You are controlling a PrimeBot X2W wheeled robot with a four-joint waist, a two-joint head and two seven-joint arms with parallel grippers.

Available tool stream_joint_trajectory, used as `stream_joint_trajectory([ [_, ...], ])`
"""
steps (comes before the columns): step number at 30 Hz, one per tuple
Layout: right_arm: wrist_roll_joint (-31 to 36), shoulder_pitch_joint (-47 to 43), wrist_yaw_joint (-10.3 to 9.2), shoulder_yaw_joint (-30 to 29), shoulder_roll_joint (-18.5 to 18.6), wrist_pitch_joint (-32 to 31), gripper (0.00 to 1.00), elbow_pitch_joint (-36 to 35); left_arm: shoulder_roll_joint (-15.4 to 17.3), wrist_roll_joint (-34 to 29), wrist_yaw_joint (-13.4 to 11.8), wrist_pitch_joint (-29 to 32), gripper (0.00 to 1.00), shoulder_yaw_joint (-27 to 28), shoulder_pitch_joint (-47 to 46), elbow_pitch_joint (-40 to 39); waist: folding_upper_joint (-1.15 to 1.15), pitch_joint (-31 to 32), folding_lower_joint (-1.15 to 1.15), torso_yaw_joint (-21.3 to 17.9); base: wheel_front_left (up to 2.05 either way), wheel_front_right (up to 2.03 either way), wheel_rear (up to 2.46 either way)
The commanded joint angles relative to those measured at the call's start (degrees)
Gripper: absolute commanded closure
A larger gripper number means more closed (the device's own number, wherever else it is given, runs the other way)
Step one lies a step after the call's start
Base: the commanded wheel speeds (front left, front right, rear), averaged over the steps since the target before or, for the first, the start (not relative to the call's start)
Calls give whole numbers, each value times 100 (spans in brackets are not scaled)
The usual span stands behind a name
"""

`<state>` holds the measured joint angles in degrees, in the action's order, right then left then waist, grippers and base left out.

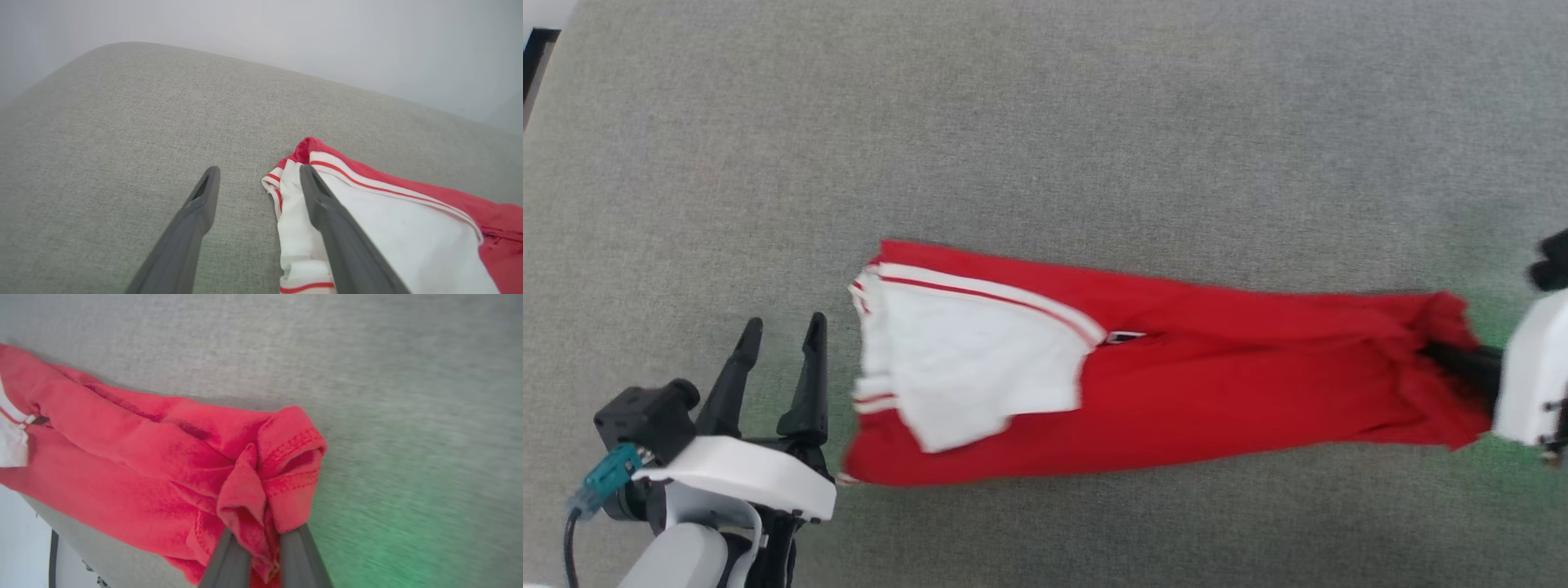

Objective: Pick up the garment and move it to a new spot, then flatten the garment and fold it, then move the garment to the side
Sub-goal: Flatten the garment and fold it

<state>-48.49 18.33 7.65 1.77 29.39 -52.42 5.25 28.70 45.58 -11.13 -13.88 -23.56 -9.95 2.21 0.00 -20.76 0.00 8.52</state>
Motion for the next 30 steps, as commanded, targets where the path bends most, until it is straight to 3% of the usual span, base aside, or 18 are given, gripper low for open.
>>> stream_joint_trajectory([
  [1, -21, 13, -30, -94, 91, 28, 100, 62, -49, -27, 39, -50, 0, 41, 75, 14, 0, 17, 0, -13, 0, 0, 0],
  [5, -46, -2, -22, -476, 327, 35, 100, 186, -259, -257, 163, -134, 0, 292, 244, 102, 0, 59, 0, -34, 0, 0, 0],
  [12, 158, 73, -21, -1174, 775, 135, 100, 636, -824, -737, 627, -132, 0, 988, 551, 69, 0, 91, 0, -67, 0, 0, 0],
  [19, 354, 299, -19, -1357, 933, 258, 100, 1173, -1321, -1143, 1117, -134, 0, 1683, 764, 205, 0, 167, 0, -124, 0, 0, 0],
  [25, -49, 169, -17, -1110, 821, 108, 100, 653, -1641, -1361, 1425, -134, 0, 2089, 909, 317, 0, 267, 0, -151, 0, 0, 0],
  [30, -380, -312, -18, -586, 639, -66, 100, -670, -1947, -1581, 1646, -134, 0, 2346, 994, 351, 0, 341, 0, -111, 0, 0, 0],
])
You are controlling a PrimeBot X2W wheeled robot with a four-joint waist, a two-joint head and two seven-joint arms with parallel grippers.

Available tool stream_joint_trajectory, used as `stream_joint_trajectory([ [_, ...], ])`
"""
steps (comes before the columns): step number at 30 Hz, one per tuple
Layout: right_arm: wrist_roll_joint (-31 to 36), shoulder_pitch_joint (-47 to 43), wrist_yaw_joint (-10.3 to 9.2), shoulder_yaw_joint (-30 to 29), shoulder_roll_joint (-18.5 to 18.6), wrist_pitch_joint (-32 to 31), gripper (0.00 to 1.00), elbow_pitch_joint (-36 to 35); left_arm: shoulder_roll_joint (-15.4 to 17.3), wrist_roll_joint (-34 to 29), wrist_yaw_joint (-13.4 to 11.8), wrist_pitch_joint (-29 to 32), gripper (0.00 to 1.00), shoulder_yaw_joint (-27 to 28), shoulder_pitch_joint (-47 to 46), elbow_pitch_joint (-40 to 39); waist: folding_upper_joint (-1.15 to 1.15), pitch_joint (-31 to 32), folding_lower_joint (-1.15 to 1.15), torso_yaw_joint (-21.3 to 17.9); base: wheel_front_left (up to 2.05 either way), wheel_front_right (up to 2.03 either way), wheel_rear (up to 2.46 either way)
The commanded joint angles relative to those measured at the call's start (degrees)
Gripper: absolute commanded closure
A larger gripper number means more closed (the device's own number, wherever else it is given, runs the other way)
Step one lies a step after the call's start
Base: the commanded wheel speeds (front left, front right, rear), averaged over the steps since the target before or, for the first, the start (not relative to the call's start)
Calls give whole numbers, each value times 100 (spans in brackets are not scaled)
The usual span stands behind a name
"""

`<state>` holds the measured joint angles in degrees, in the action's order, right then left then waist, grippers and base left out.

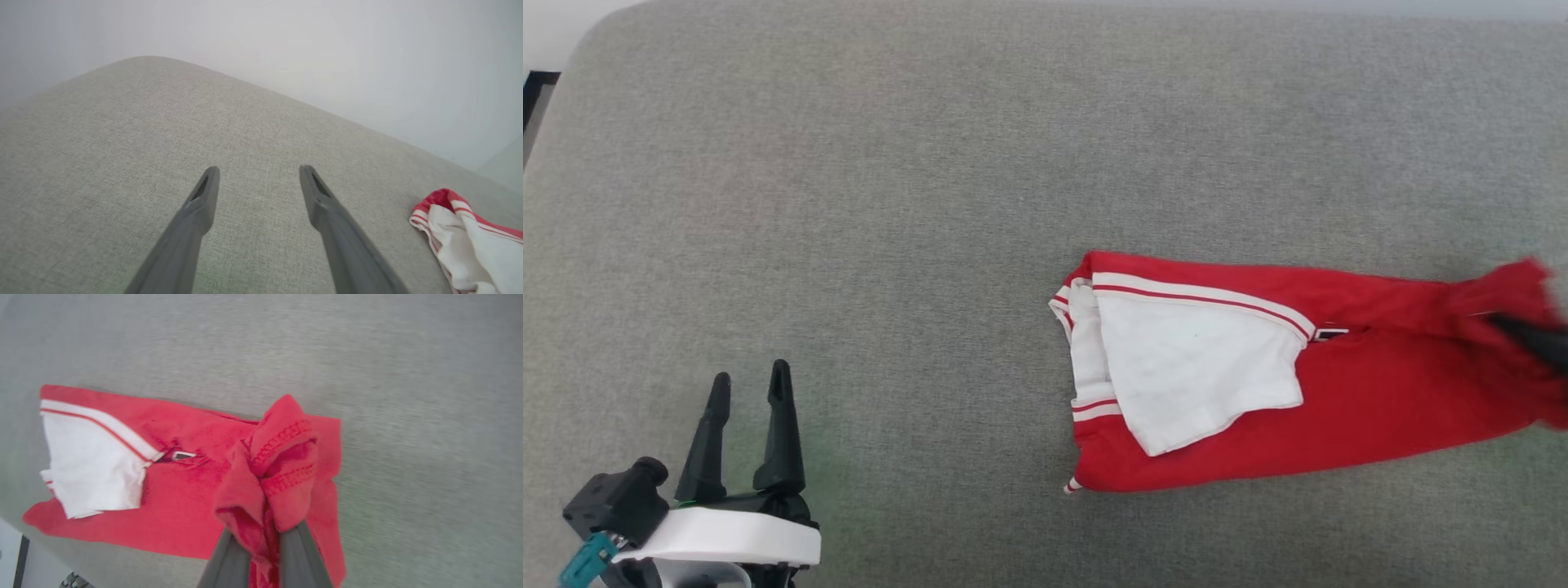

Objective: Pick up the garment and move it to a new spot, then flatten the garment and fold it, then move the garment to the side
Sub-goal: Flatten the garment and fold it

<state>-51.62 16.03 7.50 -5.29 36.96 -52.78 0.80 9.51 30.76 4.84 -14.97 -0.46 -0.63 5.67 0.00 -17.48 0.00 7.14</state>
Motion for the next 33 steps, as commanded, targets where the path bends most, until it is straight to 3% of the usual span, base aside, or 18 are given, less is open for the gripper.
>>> stream_joint_trajectory([
  [1, -102, -137, -2, 248, -176, -61, 100, -435, -59, -144, 74, -26, 0, 53, 62, 23, 0, 17, 0, 48, 0, 0, 0],
  [10, -29, -62, -2, 1196, -804, -153, 100, -1311, -292, -266, 214, -25, 0, -99, -150, 189, 0, 47, 0, 406, 0, 0, 0],
  [21, 535, 564, -1, 2266, -1451, 132, 98, -695, -428, -195, 261, -25, 0, -238, -294, 354, 0, 55, 0, 910, 0, 0, 0],
  [22, 582, 600, -2, 2307, -1476, 190, 66, -611, -443, -186, 263, -25, 0, -238, -289, 353, 0, 60, 0, 918, 0, 0, 0],
  [23, 604, 635, -2, 2376, -1469, 222, 7, -576, -457, -173, 264, -25, 0, -254, -281, 361, 0, 70, 0, 926, 0, 0, 0],
  [24, 565, 667, -2, 2402, -1486, 260, 0, -537, -460, -151, 264, -25, 0, -260, -271, 365, 0, 82, 0, 923, 0, 0, 0],
  [33, 280, 693, -2, 1962, -1283, 380, 0, -928, -328, -38, 264, -26, 0, -81, -151, 283, 0, 236, 0, 556, 0, 0, 0],
])
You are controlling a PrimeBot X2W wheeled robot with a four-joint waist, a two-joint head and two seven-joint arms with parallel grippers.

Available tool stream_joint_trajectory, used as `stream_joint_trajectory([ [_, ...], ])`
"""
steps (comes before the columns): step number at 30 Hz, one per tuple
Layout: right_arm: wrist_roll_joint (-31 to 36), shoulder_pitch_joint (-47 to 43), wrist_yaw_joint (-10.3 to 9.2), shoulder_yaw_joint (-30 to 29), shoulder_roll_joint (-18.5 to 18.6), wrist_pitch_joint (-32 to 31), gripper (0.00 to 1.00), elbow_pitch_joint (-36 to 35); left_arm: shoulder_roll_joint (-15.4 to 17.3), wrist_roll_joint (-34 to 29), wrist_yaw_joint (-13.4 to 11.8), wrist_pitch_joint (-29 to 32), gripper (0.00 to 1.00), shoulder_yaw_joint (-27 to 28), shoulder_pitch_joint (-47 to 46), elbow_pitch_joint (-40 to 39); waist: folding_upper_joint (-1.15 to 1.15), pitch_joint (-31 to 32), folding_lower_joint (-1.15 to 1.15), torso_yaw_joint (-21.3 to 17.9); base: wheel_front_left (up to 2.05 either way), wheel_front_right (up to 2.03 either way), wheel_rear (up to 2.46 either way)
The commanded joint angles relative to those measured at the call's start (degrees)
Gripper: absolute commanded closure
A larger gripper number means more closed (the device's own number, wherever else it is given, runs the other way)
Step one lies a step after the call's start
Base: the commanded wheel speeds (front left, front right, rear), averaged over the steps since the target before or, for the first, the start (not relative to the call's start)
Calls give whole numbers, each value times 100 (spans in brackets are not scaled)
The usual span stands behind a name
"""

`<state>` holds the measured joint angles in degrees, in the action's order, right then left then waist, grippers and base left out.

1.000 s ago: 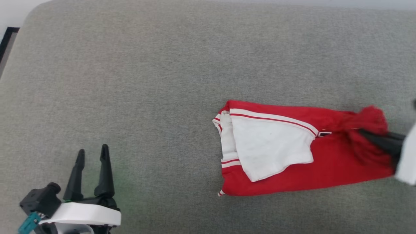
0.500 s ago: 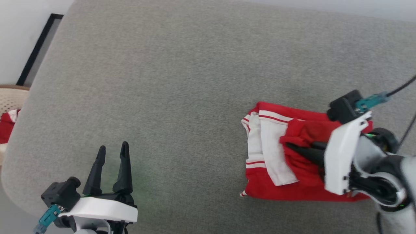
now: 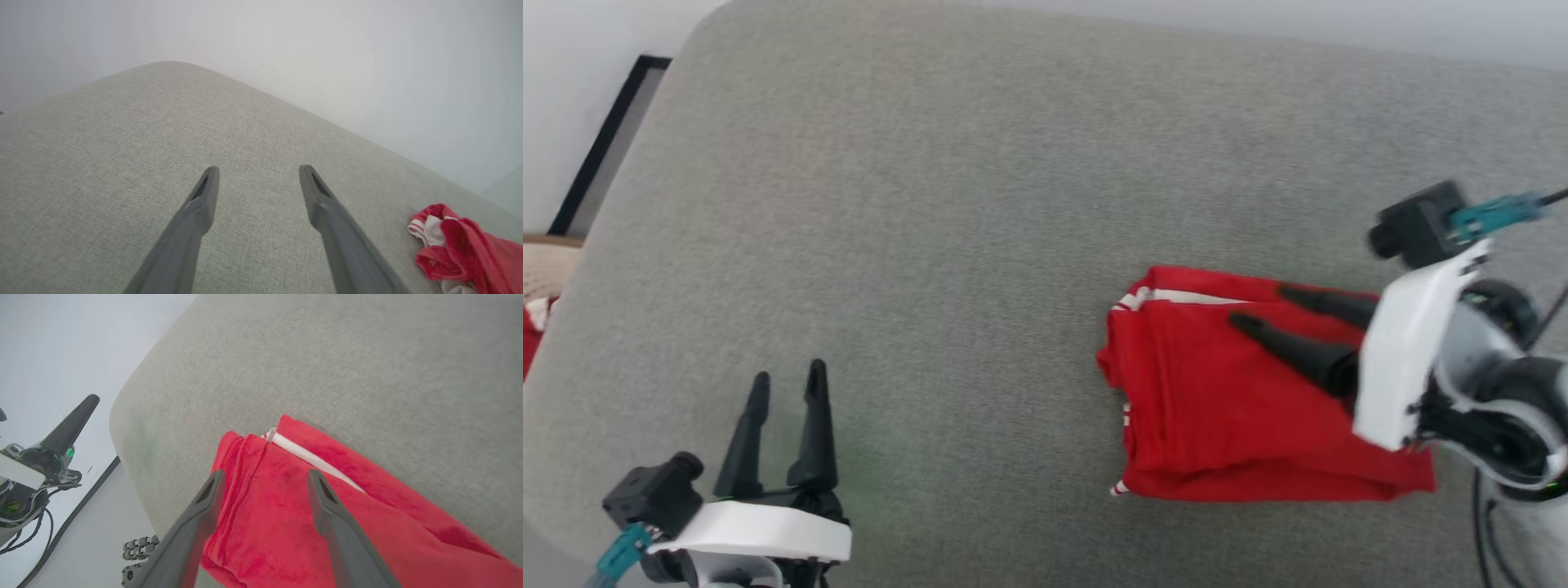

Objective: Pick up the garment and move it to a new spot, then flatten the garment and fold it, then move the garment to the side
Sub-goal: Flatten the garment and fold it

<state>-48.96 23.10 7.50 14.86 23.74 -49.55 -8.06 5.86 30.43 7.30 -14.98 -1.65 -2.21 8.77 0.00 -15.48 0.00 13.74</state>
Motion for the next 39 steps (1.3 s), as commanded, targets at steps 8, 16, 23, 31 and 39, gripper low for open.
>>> stream_joint_trajectory([
  [8, 176, -308, -2, -798, 298, 650, 0, -271, 170, -90, 19, -25, 0, 248, 42, -164, 0, 143, 0, -607, 0, 0, 0],
  [16, 254, -777, -1, -1193, 262, 1795, 0, -126, 261, -231, 19, -24, 0, 515, 195, -320, 0, 337, 0, -1045, 0, 0, 0],
  [23, 478, -1303, -1, -1158, 299, 3250, 0, 276, 357, -395, 19, -24, 0, 616, 470, -396, 0, 661, 0, -1297, 0, 0, 0],
  [31, 816, -1826, -2, -888, 404, 5093, 0, 877, 450, -404, 20, -25, 0, 678, 835, -332, 0, 1039, 0, -1406, 0, 0, 0],
  [39, 904, -2121, -2, -466, 449, 6343, 0, 1688, 569, -403, 20, -25, 0, 519, 1126, -327, 0, 1313, 0, -1392, 0, 0, 0],
])
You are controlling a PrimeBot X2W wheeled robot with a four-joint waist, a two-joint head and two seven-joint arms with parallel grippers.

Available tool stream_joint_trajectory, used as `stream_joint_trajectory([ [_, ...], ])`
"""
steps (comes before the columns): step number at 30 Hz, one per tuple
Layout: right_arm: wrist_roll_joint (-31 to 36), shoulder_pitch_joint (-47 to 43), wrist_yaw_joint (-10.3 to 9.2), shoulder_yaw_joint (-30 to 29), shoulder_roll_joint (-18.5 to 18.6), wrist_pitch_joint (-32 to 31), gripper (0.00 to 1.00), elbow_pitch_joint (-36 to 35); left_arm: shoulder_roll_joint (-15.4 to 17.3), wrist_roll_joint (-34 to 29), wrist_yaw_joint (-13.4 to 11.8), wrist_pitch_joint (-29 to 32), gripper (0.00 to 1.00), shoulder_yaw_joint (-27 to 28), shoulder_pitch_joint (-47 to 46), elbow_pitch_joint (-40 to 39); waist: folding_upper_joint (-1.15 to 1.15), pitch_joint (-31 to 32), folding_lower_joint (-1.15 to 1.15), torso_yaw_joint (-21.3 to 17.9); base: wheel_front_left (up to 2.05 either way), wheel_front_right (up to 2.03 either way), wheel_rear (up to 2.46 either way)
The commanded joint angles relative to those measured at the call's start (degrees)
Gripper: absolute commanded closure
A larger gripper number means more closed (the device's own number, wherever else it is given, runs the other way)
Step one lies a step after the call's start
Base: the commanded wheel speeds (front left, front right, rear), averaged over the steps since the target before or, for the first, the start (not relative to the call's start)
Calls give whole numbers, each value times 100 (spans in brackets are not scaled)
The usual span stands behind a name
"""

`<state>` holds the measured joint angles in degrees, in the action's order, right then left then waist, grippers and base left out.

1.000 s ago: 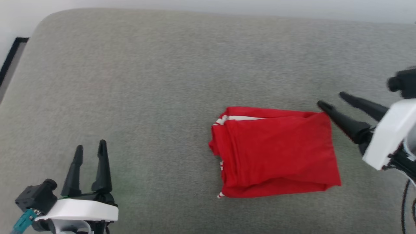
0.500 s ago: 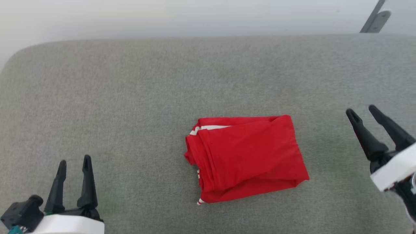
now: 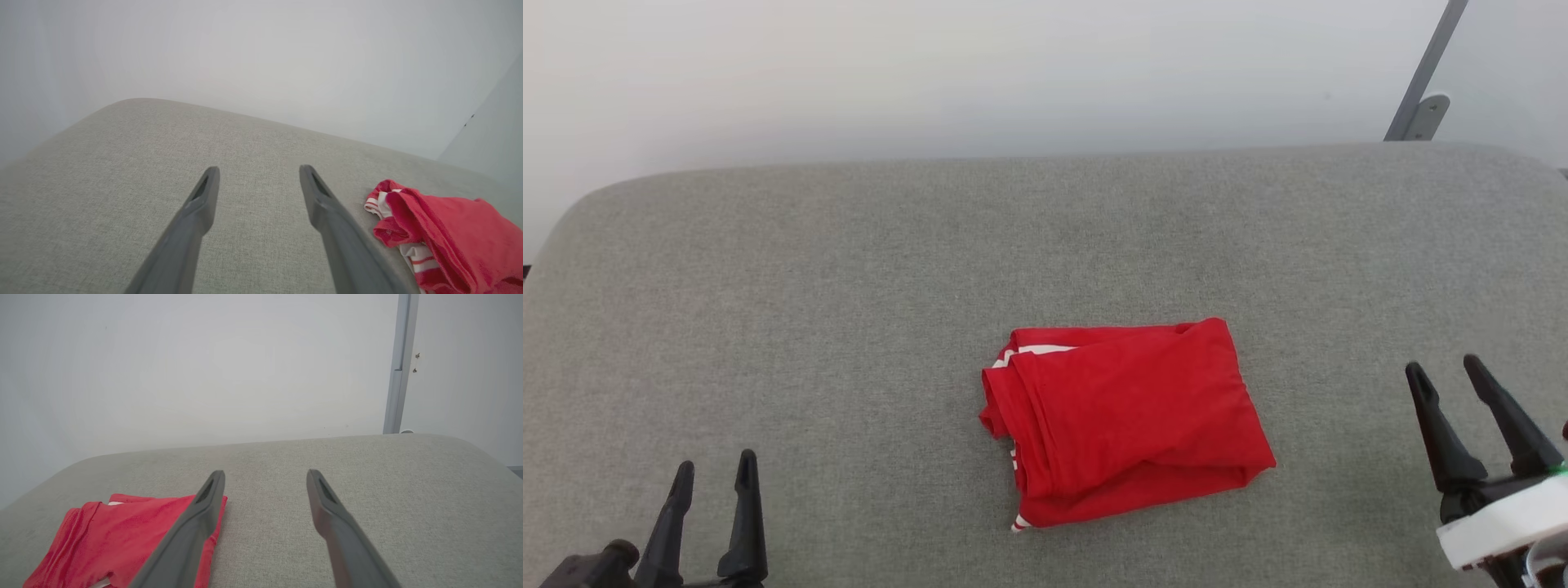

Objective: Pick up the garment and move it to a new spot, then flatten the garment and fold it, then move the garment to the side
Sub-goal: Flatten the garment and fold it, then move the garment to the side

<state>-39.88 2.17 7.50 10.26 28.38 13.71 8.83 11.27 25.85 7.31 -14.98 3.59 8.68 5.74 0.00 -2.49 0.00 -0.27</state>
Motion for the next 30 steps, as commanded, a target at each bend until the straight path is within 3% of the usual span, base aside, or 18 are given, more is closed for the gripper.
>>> stream_joint_trajectory([
  [1, -6, -46, -2, 0, -41, 76, 0, 68, 27, 73, 19, -25, 0, -11, 74, -34, 0, 41, 0, 23, 0, 0, 0],
  [15, 424, -611, -1, -892, -788, 146, 0, -85, -191, 96, 19, -25, 0, -111, 20, 23, 0, 203, 0, 283, 0, 0, 0],
  [30, 604, -712, -1, -893, -1059, 148, 0, -227, -195, 49, 19, -25, 0, -199, -158, 68, 0, 139, 0, 329, 0, 0, 0],
])
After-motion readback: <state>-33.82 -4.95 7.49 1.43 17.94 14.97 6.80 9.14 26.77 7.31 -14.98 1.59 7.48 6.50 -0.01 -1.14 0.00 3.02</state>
